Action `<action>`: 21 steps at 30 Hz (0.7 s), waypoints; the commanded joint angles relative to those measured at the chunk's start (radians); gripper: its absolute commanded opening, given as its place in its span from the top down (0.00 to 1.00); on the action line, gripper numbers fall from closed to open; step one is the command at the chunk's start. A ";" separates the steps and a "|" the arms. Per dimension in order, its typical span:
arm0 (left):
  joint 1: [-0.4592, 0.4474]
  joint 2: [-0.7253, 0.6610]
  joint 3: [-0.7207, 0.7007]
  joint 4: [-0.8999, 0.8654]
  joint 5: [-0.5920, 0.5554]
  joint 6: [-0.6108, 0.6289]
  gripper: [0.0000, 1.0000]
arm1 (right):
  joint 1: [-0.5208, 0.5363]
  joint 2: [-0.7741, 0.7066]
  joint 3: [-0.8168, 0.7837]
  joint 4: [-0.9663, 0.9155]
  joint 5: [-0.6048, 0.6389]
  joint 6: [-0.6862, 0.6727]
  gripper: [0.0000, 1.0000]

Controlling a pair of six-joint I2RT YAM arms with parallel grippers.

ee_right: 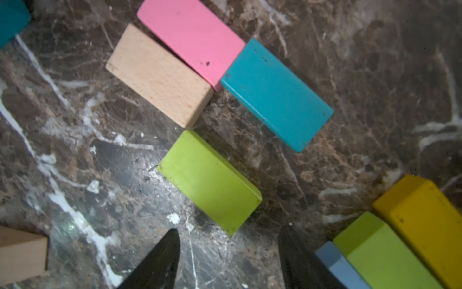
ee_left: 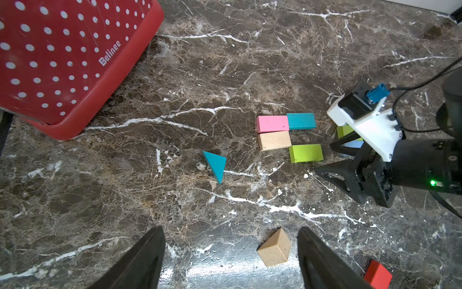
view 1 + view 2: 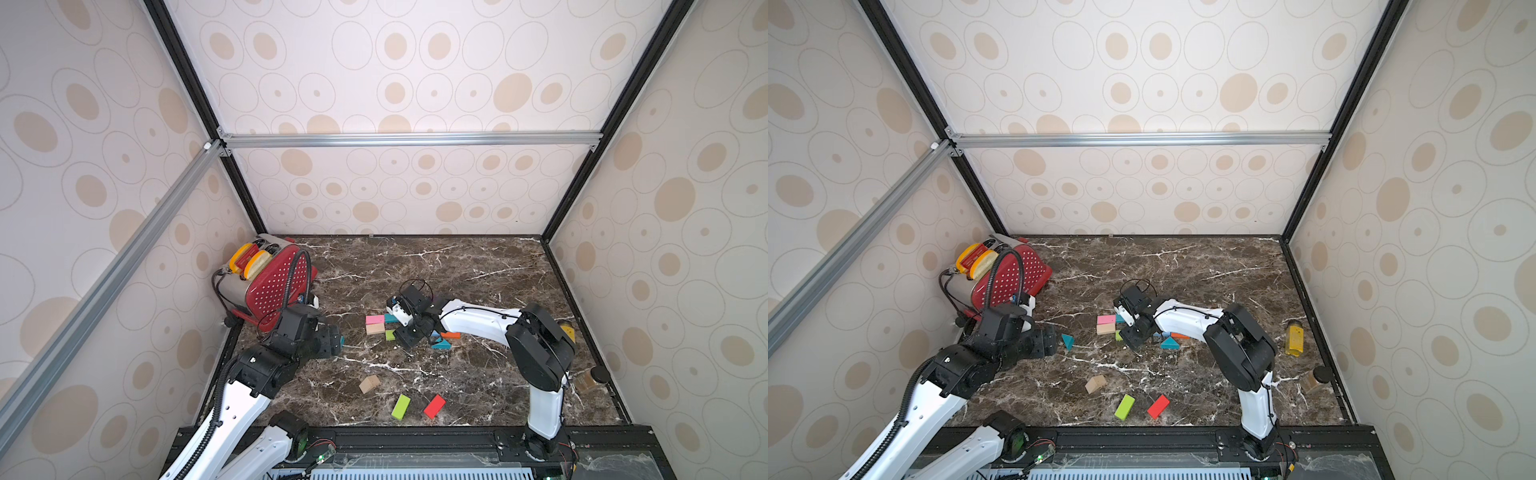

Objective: Assemble a piece of candy with building blocks
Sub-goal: Assemble the building block at the center of the board.

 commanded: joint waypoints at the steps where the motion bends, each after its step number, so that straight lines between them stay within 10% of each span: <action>1: 0.008 -0.011 0.000 0.011 -0.001 0.019 0.16 | 0.015 0.022 0.020 -0.019 0.016 0.149 0.39; 21: 0.009 -0.012 0.000 0.013 0.002 0.021 0.16 | 0.050 0.129 0.099 -0.057 0.123 0.385 0.49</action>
